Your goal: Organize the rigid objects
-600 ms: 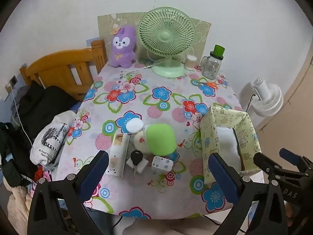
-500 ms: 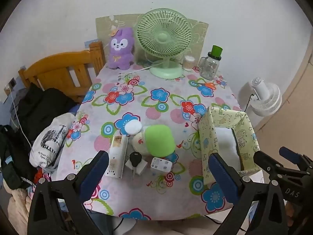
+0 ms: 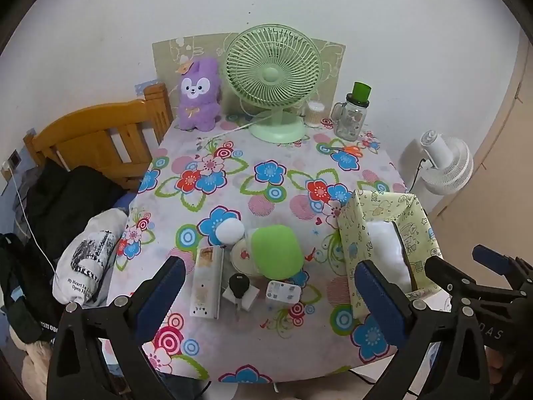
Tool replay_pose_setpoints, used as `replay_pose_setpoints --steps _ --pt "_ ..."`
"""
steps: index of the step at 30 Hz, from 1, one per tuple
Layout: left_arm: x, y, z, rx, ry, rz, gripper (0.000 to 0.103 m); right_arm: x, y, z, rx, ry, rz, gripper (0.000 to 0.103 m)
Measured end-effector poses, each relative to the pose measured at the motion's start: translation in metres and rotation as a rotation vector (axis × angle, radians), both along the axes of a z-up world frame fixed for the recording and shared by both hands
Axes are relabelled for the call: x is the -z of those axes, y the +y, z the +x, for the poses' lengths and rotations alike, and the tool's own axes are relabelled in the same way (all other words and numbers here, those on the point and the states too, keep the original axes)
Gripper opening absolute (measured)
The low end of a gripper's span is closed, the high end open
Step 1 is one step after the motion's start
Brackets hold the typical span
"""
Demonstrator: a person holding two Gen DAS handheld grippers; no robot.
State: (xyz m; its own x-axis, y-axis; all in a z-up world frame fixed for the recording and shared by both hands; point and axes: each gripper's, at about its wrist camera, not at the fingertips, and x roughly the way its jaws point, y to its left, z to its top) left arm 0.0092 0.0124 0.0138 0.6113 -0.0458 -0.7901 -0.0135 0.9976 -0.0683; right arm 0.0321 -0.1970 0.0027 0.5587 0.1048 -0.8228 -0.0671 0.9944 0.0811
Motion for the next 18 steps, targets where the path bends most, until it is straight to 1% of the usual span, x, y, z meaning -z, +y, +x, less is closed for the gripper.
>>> replay_pose_setpoints --steps 5,11,18 --pt "-0.003 0.004 0.004 0.02 0.004 -0.005 0.102 -0.004 0.01 0.003 0.014 -0.002 -0.061 0.098" --pt "-0.004 0.008 0.009 0.023 0.007 -0.02 0.102 -0.007 0.014 0.006 0.024 0.002 -0.091 0.098" --pt "-0.004 0.01 0.009 0.035 0.013 -0.023 0.102 -0.008 0.015 0.003 0.032 -0.014 -0.079 0.098"
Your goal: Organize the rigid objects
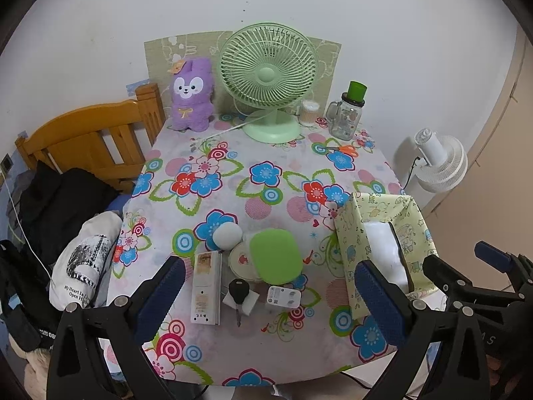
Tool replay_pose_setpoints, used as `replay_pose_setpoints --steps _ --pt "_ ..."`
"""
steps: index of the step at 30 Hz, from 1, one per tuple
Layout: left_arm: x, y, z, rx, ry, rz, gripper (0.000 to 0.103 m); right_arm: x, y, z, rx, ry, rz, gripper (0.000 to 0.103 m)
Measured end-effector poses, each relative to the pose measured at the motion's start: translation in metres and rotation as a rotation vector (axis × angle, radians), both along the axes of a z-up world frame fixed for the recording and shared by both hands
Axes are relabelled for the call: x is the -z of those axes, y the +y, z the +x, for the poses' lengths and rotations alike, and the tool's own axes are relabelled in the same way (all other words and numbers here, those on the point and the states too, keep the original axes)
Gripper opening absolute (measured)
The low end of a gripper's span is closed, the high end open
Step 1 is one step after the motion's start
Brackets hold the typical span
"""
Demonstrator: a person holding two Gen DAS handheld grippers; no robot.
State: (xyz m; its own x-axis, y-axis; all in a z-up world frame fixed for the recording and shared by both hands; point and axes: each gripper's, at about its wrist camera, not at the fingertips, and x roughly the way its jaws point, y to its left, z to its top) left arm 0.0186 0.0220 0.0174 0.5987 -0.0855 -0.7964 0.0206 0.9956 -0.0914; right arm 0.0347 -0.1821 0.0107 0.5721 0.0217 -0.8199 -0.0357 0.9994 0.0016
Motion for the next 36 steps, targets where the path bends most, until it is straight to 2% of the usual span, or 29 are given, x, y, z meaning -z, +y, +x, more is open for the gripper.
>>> replay_pose_setpoints --steps 21,36 --pt "0.0 0.002 -0.003 0.004 -0.006 0.011 0.102 -0.002 0.0 -0.005 -0.02 -0.033 0.013 0.099" --pt "0.002 -0.008 0.0 0.003 0.004 0.062 0.102 0.0 -0.003 -0.006 -0.018 -0.04 0.017 0.099"
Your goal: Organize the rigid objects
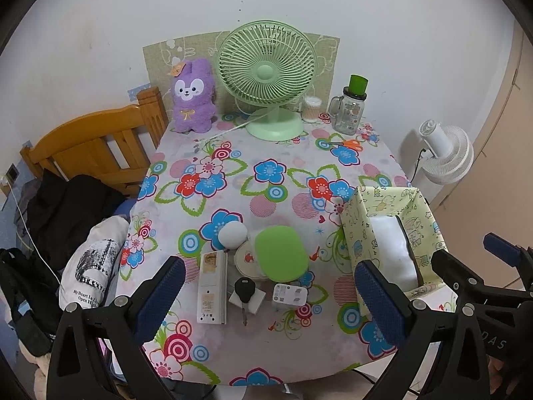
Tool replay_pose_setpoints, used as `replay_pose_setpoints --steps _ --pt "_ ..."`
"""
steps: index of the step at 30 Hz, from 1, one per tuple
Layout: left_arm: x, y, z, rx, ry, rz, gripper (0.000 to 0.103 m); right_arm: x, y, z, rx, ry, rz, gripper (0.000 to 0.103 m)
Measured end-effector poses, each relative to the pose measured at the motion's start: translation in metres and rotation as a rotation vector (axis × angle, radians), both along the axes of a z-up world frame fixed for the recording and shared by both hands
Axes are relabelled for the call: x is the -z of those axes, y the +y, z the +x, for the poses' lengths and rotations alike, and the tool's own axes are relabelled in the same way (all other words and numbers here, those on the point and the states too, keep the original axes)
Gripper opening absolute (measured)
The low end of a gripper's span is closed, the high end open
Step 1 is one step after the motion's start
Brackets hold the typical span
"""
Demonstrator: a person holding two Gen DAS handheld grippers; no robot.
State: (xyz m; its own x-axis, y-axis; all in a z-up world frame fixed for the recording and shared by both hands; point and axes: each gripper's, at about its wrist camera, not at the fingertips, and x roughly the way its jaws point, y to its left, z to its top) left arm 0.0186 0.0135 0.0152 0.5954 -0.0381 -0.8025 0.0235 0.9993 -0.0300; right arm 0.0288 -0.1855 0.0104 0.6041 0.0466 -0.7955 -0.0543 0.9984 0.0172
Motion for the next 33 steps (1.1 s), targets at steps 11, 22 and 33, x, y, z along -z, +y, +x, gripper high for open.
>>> replay_pose_setpoints --steps 11,22,33 --pt "0.003 -0.002 0.002 0.007 0.01 -0.002 0.102 0.0 -0.001 0.001 -0.004 0.003 0.002 0.099" --pt "0.005 -0.006 0.004 -0.001 0.021 -0.003 0.102 0.002 0.0 0.012 -0.025 0.014 0.0 0.098" --pt "0.0 -0.013 0.01 -0.035 0.011 0.014 0.102 0.005 -0.003 0.024 -0.081 0.02 -0.003 0.098"
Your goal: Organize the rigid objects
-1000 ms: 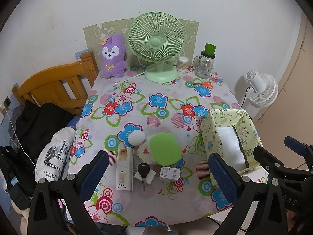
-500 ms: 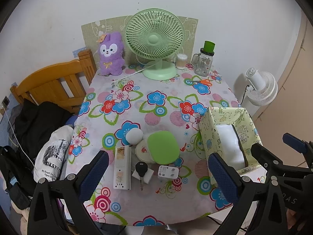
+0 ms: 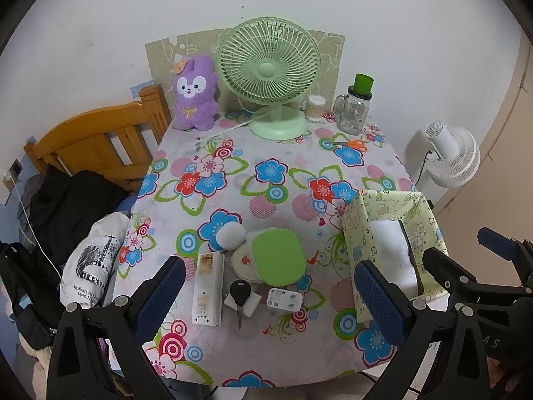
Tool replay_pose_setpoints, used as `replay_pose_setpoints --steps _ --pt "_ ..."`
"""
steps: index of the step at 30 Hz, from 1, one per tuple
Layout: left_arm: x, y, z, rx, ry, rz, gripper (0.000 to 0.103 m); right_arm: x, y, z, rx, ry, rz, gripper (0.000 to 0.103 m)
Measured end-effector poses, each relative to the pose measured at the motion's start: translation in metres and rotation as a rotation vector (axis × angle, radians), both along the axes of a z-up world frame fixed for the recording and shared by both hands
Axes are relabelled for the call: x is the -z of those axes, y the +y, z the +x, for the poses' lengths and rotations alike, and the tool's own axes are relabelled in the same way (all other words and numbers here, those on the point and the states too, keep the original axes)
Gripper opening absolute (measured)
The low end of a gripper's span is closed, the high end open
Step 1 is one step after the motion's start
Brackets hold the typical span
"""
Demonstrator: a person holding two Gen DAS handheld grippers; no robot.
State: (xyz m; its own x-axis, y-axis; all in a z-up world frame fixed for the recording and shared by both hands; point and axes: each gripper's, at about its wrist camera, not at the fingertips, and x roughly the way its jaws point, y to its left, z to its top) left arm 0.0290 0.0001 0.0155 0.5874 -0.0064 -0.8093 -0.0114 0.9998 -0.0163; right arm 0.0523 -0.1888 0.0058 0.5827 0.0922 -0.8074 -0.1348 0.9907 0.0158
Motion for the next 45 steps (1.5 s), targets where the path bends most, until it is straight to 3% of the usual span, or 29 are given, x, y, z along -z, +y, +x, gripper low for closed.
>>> replay_pose_setpoints --steps 10,17,29,34,45 --pt "-0.004 0.002 0.003 -0.026 -0.009 0.012 0.102 -0.004 0.006 0.01 -0.019 0.007 -0.018 0.099" --pt "0.008 0.027 0.012 -0.011 0.017 -0.008 0.102 0.002 0.027 0.019 -0.017 0.02 0.003 0.098" --pt "0.049 0.086 0.037 0.028 0.101 -0.013 0.102 0.03 0.083 0.041 0.024 0.08 0.037 0.098" --pt "0.074 0.107 0.049 0.022 0.168 -0.05 0.102 0.046 0.106 0.053 0.012 0.11 0.02 0.098" --pt "0.125 0.126 0.07 0.023 0.291 -0.071 0.101 0.088 0.133 0.074 -0.008 0.183 0.007 0.098"
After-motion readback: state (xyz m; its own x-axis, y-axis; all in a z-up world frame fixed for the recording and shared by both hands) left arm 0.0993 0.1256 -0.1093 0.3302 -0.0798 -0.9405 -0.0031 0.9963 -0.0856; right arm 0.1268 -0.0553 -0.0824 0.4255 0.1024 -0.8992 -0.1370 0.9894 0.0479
